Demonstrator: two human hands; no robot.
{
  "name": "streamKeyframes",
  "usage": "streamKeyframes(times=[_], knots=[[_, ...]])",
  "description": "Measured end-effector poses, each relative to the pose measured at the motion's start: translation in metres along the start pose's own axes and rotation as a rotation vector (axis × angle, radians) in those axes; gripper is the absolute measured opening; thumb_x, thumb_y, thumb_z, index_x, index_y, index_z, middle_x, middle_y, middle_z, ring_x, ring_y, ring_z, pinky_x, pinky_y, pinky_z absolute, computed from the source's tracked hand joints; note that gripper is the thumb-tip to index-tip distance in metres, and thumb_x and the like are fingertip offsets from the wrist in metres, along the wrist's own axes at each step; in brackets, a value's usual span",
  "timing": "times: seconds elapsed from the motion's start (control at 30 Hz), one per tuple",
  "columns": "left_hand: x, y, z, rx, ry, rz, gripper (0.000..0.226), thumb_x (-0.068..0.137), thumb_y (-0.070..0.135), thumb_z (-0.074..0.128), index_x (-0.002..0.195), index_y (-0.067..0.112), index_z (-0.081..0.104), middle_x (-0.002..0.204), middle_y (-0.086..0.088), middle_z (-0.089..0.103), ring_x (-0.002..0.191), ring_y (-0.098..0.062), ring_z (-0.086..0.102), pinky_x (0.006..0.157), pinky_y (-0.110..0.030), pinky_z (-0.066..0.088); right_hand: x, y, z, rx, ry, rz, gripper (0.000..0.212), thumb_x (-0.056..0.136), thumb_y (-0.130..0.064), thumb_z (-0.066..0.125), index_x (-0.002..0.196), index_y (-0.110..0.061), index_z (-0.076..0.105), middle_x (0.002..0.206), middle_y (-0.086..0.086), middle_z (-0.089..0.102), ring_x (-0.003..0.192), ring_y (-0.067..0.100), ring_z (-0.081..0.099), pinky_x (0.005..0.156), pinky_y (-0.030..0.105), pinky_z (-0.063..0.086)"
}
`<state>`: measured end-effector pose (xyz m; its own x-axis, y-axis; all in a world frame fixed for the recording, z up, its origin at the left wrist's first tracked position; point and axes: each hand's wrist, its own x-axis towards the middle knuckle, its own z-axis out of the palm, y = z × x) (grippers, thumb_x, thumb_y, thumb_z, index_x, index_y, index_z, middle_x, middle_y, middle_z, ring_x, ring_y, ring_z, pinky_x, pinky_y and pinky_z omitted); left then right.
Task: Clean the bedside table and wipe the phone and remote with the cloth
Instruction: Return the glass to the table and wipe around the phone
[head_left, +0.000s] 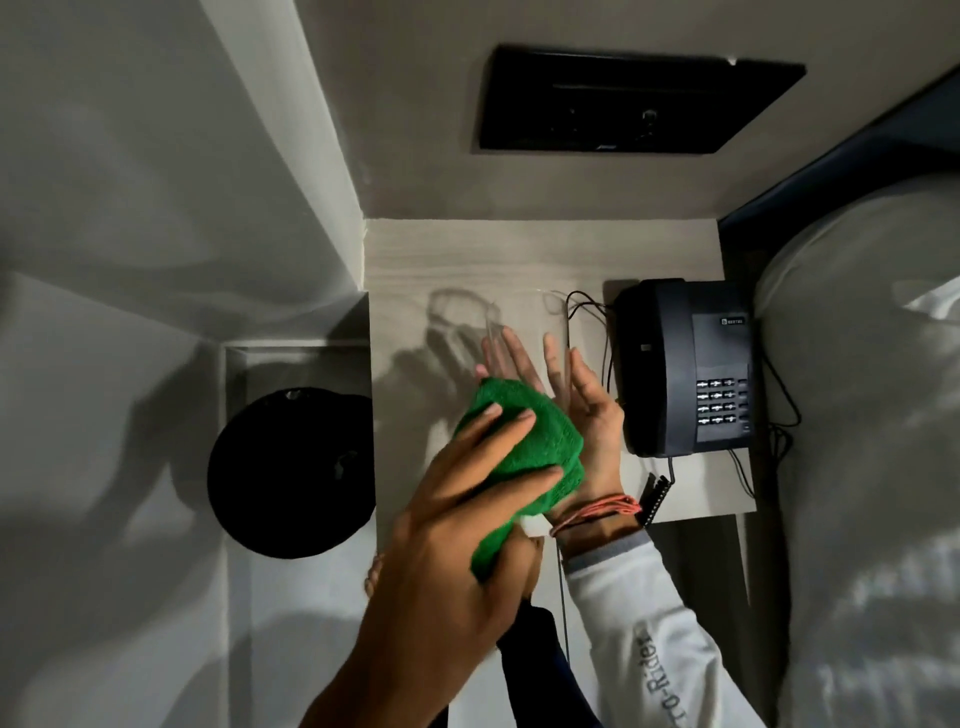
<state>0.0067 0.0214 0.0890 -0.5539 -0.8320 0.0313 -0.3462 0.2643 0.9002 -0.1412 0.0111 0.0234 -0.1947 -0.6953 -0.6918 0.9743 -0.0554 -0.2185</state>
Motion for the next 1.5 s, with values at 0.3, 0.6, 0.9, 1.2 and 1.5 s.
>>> streamKeyframes(times=[0.3, 0.6, 0.9, 1.2, 1.5], knots=[[0.009, -0.074, 0.000, 0.154, 0.144, -0.246, 0.047, 0.086, 0.010, 0.053, 0.129, 0.013, 0.070, 0.155, -0.005, 0.050, 0.150, -0.026, 0.039, 0.122, -0.043, 0.036, 0.034, -0.034, 0.033, -0.653, 0.116, 0.094, 0.031, 0.090, 0.002, 0.056, 0.113, -0.015, 0.069, 0.123, 0.015, 0.071, 0.102, 0.028, 0.074, 0.080, 0.038, 0.063], [-0.011, -0.117, 0.070, 0.771, -0.156, -0.133, 0.055, 0.096, 0.043, 0.050, 0.142, 0.015, 0.060, 0.151, -0.017, 0.054, 0.141, -0.039, 0.049, 0.105, -0.066, 0.047, 0.078, -0.008, 0.121, -2.110, 0.105, -0.535, 0.065, 0.066, -0.059, 0.079, 0.116, -0.029, 0.052, 0.111, 0.010, 0.070, 0.106, 0.037, 0.063, 0.081, 0.038, 0.047], [0.004, -0.152, 0.057, 0.839, -0.230, -0.038, 0.069, 0.095, 0.053, 0.053, 0.156, 0.026, 0.038, 0.164, -0.022, 0.031, 0.153, -0.039, 0.031, 0.115, -0.065, 0.035, 0.125, 0.026, 0.133, -2.120, -0.005, -0.581, 0.065, 0.076, -0.041, 0.077, 0.135, -0.024, 0.056, 0.123, 0.017, 0.067, 0.119, 0.038, 0.058, 0.100, 0.044, 0.053], [0.005, -0.158, 0.061, 0.850, -0.122, 0.049, 0.053, 0.090, 0.019, 0.065, 0.142, 0.015, 0.059, 0.150, -0.022, 0.054, 0.139, -0.040, 0.052, 0.104, -0.057, 0.052, 0.102, 0.004, 0.103, -1.947, -0.017, -0.623, 0.081, 0.081, -0.056, 0.077, 0.145, -0.019, 0.043, 0.130, 0.015, 0.068, 0.111, 0.032, 0.069, 0.095, 0.048, 0.058], [0.015, -0.095, 0.050, 0.301, -0.153, -0.015, 0.053, 0.093, -0.014, 0.056, 0.143, 0.004, 0.056, 0.157, -0.015, 0.046, 0.149, -0.032, 0.040, 0.126, -0.032, 0.027, -0.019, -0.085, 0.001, -2.034, 0.491, -0.973, 0.061, 0.097, -0.047, 0.057, 0.148, -0.015, 0.047, 0.147, 0.010, 0.054, 0.134, 0.033, 0.051, 0.107, 0.049, 0.043]])
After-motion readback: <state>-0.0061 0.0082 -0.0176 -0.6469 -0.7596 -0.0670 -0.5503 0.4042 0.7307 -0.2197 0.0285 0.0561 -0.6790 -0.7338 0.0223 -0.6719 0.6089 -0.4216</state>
